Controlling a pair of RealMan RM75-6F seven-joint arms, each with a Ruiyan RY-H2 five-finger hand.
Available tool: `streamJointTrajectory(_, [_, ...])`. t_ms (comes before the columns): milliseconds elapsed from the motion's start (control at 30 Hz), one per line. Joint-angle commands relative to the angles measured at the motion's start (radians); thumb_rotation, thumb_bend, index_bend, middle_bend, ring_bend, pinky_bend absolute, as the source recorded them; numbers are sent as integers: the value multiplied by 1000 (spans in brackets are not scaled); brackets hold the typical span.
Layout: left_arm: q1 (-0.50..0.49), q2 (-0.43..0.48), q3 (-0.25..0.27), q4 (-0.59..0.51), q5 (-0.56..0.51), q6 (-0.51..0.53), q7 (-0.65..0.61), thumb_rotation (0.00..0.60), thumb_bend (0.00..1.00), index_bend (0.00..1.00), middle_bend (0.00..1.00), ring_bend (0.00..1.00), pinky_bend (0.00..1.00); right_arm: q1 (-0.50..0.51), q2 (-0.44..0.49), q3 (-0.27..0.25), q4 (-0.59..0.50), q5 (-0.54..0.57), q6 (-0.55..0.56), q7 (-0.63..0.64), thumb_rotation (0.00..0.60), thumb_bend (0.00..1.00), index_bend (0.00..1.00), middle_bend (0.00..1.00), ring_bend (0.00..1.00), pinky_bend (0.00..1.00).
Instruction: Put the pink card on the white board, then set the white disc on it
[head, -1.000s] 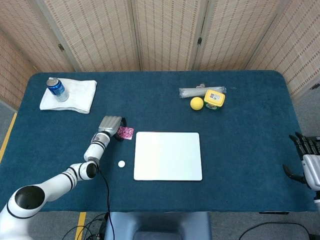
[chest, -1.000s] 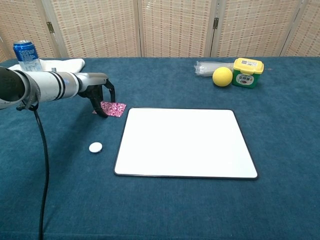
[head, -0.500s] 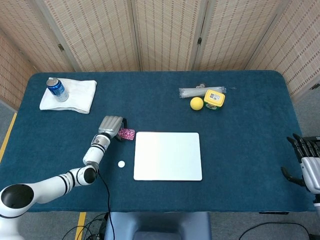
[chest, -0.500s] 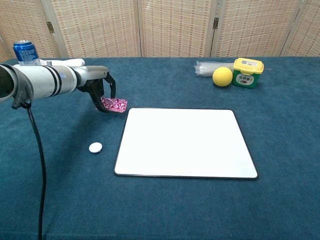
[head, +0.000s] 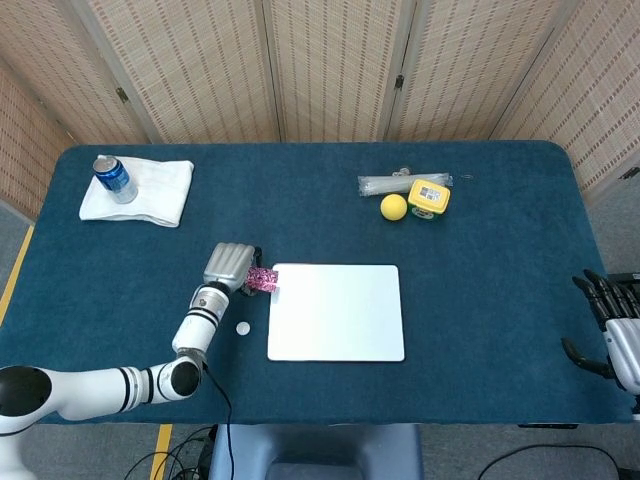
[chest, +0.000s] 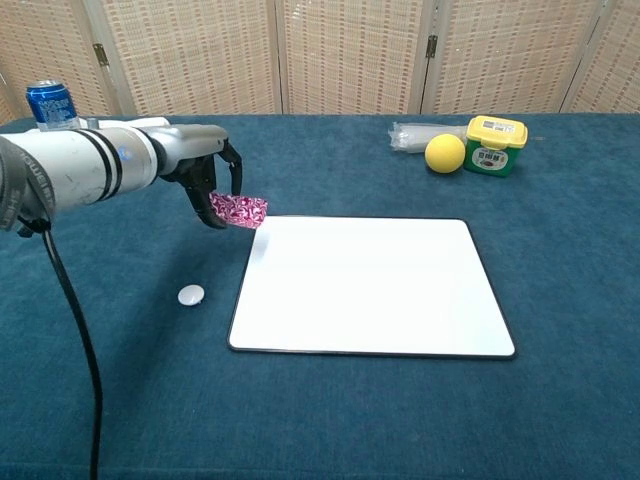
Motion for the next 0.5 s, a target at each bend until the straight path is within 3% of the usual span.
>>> streamJointTrajectory(33, [-6,-3,-4,-159,-20,167,106,600,239,465,1000,1000,1000,-40,13,-15,14,-56,91,55,600,258,0,0,0,0])
streamJointTrajectory(200, [-25,-74,-17,-207,-41,263,191,600,239,464,1000,1000,1000,-67,24,-20,47,-76,151,142,600,258,0,0,0,0])
streamJointTrajectory(500, [-75,-198,-67,-186,-43,315,284,600,239,455,1000,1000,1000,-108,31,-13,118,-63,225,303,600,258,0,0,0,0])
